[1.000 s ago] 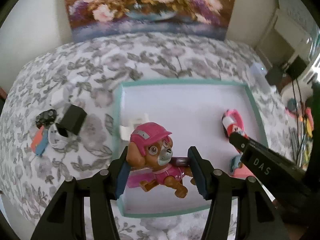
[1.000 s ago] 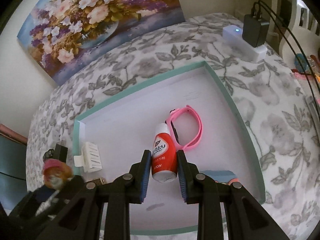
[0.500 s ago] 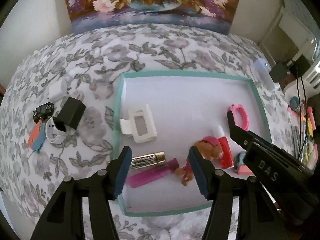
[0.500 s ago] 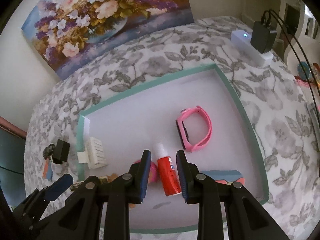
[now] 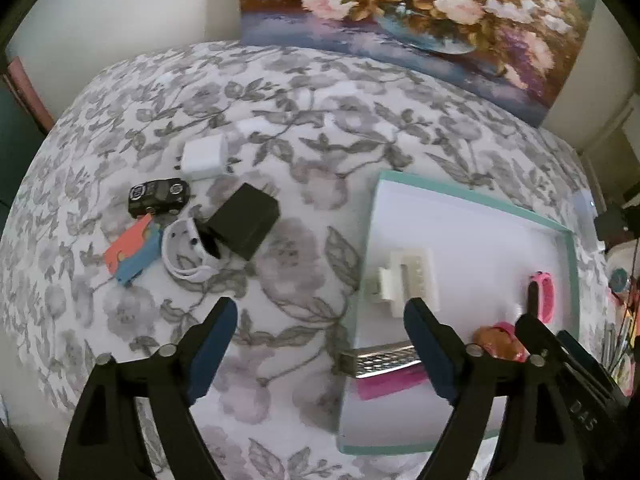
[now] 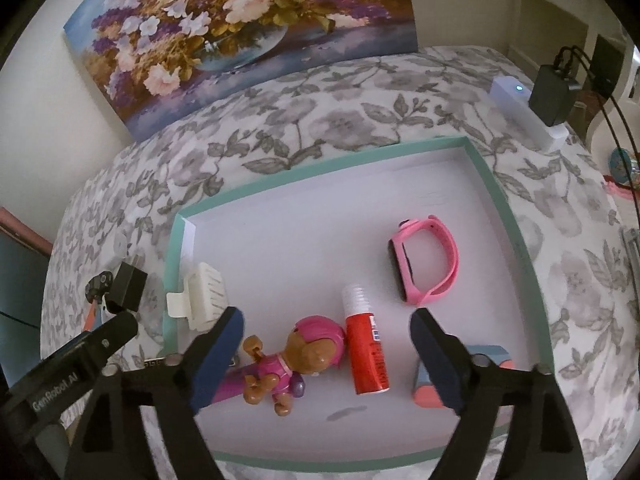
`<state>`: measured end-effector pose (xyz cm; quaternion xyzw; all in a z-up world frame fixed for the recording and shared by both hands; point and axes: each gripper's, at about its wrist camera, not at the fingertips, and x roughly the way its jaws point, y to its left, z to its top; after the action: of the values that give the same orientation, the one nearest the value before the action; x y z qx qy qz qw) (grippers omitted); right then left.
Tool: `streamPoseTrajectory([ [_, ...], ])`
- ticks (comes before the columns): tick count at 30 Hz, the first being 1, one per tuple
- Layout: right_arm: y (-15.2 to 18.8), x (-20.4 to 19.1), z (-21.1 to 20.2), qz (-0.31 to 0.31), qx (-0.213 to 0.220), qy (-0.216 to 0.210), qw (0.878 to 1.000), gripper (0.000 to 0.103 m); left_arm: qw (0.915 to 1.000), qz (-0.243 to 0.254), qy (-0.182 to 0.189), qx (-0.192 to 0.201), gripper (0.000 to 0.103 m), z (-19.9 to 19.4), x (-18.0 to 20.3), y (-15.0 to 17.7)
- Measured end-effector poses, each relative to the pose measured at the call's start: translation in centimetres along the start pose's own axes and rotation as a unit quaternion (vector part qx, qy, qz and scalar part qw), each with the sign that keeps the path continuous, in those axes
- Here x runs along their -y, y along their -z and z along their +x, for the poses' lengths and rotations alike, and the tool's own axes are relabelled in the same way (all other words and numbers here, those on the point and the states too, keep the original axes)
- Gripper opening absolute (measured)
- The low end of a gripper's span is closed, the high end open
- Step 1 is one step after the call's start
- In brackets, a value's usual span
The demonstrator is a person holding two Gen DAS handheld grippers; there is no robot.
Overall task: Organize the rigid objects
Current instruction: 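Carry the red bottle and toy dog into the tray and release them, then move both grippers back toward the remaining objects on the bed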
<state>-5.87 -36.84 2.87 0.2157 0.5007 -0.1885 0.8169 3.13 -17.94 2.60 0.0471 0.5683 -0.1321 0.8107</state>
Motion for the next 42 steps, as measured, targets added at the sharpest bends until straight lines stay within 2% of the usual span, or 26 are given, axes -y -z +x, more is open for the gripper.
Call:
streamPoseTrajectory([
  [3, 0.1, -0.2, 0.2, -0.004, 0.003, 0.002, 1.000, 0.103, 1.0000, -0.006, -0.005, 0.000, 0.095, 0.2, -0.6, -0.1],
  [14, 0.2, -0.7, 0.1, 0.002, 0.032, 0.004, 0.999, 0.103, 0.9988, -0.048, -0.004, -0.005, 0.095, 0.7, -4.0, -1.0],
  [28, -0.1, -3.5, -0.7, -0.002, 0.064, -0.023, 0.998, 0.103, 0.9939, -0.107, -0.024, 0.015, 0.095, 0.2, -11.6, -2.3],
  [34, -0.2, -8.0, -0.7, -0.045, 0.075, -0.038, 0.995, 0.103, 0.9897, -0.139, -0.028, 0.022, 0.095, 0.0, -16.1, -2.6],
  [37, 0.2, -11.6, 0.0, -0.082, 0.065, -0.067, 0.992, 0.103, 0.9867, -0.159, -0.027, 0.019, 0.095, 0.3, -18.4, -2.3],
  [42, 1.2, -16.6, 1.4, -0.141, 0.048, -0.079, 0.986, 0.103, 0.9820, -0.188, -0.022, 0.002, 0.095, 1.8, -20.9, -1.9],
])
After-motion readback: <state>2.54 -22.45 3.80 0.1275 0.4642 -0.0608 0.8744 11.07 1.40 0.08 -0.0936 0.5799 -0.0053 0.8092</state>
